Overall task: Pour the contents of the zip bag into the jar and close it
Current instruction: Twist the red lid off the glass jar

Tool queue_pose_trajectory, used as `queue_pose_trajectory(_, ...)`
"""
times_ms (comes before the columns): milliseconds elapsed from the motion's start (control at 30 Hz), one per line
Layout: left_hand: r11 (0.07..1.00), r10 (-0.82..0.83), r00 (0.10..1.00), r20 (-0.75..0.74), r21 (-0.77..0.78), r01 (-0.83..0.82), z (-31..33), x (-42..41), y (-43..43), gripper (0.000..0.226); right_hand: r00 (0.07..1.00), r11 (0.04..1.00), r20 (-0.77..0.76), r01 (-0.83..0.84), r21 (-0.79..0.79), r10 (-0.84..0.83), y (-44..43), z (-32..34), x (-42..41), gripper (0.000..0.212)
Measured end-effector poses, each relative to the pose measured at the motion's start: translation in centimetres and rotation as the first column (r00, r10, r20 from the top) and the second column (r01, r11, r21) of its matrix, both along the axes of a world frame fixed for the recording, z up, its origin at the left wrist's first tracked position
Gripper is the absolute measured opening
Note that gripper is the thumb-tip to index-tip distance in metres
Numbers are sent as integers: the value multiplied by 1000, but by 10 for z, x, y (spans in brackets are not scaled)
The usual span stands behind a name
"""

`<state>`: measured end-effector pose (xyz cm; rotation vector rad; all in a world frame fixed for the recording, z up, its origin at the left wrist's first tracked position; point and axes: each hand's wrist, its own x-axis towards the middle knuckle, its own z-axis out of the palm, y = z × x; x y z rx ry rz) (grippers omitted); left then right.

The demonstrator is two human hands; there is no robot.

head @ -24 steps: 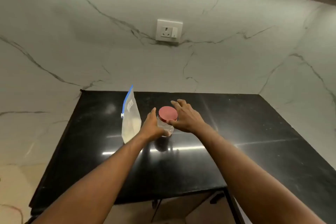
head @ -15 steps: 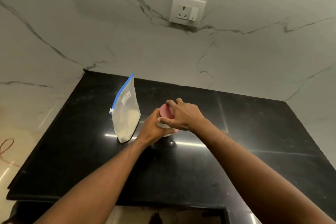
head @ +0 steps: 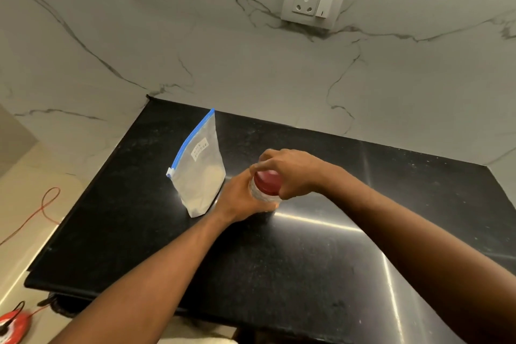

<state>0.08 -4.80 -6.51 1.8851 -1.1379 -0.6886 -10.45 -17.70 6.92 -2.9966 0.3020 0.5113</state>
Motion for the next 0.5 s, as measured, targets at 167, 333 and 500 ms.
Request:
queue_pose_trajectory(167,998,-53,997,49,-12,54,-2,1,-3,83,989,989,61,137,-64,-133,8,4,-3,91)
queue_pose_trajectory(333,999,-40,992,123,-13,42,0,0,-1,69,977,939,6,207,-276,-214,31,3,13,56)
queue_pose_trajectory(500,999,-45,987,152,-18,48,0,-1,2,60,987,996,-157,-5,89,19,29,27,17,50)
